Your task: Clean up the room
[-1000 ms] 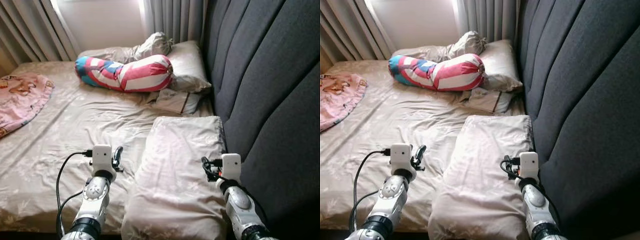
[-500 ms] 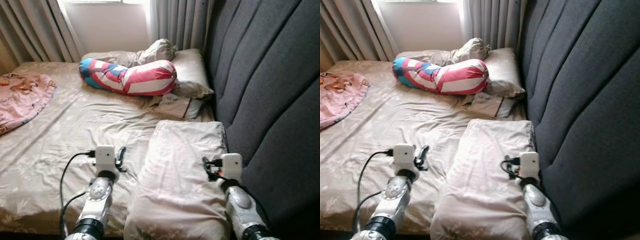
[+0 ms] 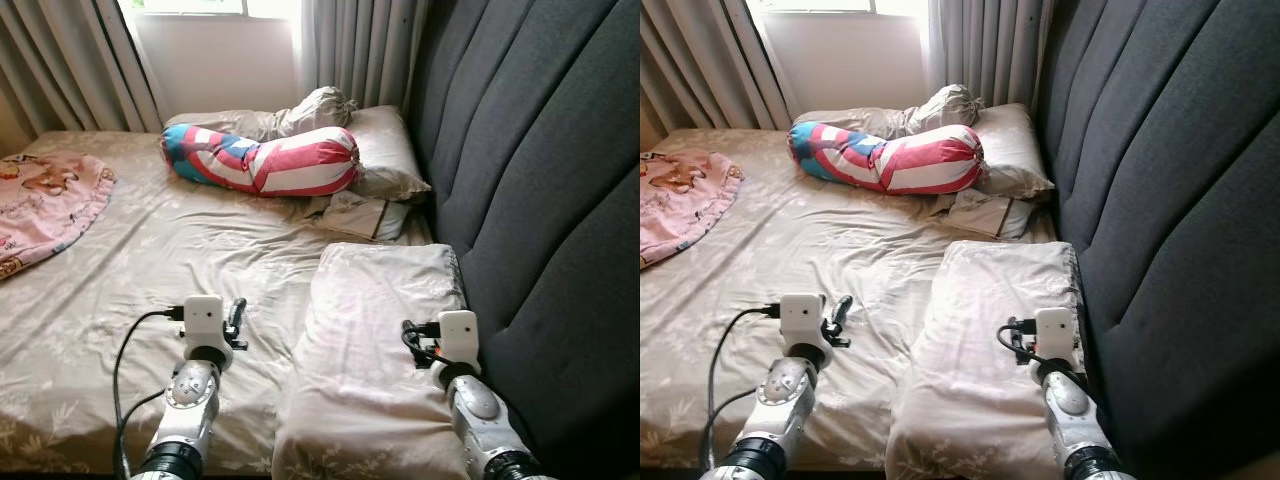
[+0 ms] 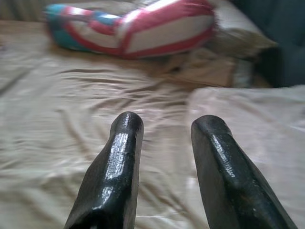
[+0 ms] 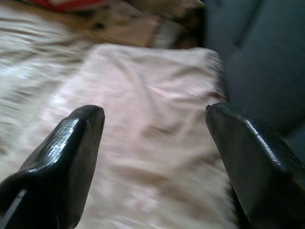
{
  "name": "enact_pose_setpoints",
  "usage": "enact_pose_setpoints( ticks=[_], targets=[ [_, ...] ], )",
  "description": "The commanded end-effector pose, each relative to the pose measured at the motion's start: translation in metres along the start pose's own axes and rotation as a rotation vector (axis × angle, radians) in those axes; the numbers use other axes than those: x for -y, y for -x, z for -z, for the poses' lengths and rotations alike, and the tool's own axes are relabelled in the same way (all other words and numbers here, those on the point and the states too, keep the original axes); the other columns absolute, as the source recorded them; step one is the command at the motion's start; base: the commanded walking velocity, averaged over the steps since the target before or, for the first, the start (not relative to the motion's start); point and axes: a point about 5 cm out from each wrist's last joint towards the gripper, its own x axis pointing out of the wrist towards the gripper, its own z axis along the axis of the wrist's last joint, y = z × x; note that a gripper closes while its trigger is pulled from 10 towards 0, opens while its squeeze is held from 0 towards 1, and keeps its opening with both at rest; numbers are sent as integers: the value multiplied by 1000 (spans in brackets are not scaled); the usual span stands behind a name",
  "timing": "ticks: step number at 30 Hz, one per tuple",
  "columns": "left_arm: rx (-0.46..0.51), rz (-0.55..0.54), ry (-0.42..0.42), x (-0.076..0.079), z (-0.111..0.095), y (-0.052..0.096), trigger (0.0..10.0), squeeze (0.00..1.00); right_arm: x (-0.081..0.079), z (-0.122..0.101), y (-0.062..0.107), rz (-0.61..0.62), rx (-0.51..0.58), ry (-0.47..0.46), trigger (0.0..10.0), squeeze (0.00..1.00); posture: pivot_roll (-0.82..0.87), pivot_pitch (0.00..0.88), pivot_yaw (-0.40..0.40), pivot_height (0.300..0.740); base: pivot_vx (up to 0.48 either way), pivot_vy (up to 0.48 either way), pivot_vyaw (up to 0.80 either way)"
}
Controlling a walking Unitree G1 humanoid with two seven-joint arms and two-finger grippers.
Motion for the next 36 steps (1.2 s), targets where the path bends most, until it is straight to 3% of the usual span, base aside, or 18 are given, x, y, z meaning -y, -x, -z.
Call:
enact_pose_setpoints(
  ticks=[1, 5, 9, 15, 16, 17, 18, 27, 28, 29, 30, 36],
  targets=[
    [21, 31, -2, 6, -5, -2, 10000, 0, 8, 4, -1, 49, -53, -13, 10000, 0, -151, 0, -15, 740, 0, 0, 0],
    [20, 34, -3, 6, -6, -2, 10000, 0, 16, 14, 1, 103, -138, -54, 10000, 0, -146, 0, -14, 740, 0, 0, 0],
    [12, 45, -7, 7, -5, -2, 10000, 0, 10, 28, 5, 59, -238, -78, 10000, 0, -146, 0, -8, 740, 0, 0, 0],
    [14, 57, -5, 9, -5, 0, 10000, 0, 15, 40, 10, 94, -306, -114, 10000, 0, -134, 0, 3, 740, 0, 0, 0],
    [16, 59, -6, 8, -6, 0, 10000, 0, 17, 41, 11, 111, -315, -132, 10000, 90, -130, 0, 5, 740, 0, 0, 0],
    [16, 59, -6, 8, -6, 0, 10000, 0, 17, 41, 11, 111, -315, -132, 10000, 90, -130, 0, 5, 740, 0, 0, 0],
    [22, 63, -10, 7, -9, -1, 10000, 0, 21, 44, 12, 143, -332, -169, 10000, 1000, -120, 0, 11, 740, 0, 0, 0],
    [46, 95, -30, 5, -21, -5, 10000, 0, 17, 60, 21, 165, -420, -204, 10000, 1000, -94, 0, 51, 740, 0, 0, 0],
    [47, 100, -33, 5, -22, -5, 10000, 0, 15, 63, 22, 156, -431, -214, 10000, 827, -92, 2, 58, 740, 0, 0, 0],
    [48, 107, -40, 4, -23, -4, 10000, 0, 11, 67, 25, 139, -447, -230, 10000, 208, -90, 7, 67, 740, 0, 0, 0],
    [48, 109, -42, 4, -23, -4, 10000, 0, 10, 68, 25, 136, -450, -230, 10000, 0, -90, 9, 69, 740, 0, 0, 0],
    [53, 124, -52, 1, -25, 3, 10000, 0, 8, 81, 34, 158, -487, -216, 10000, 0, -73, 28, 84, 740, 0, 0, 0]
  ],
)
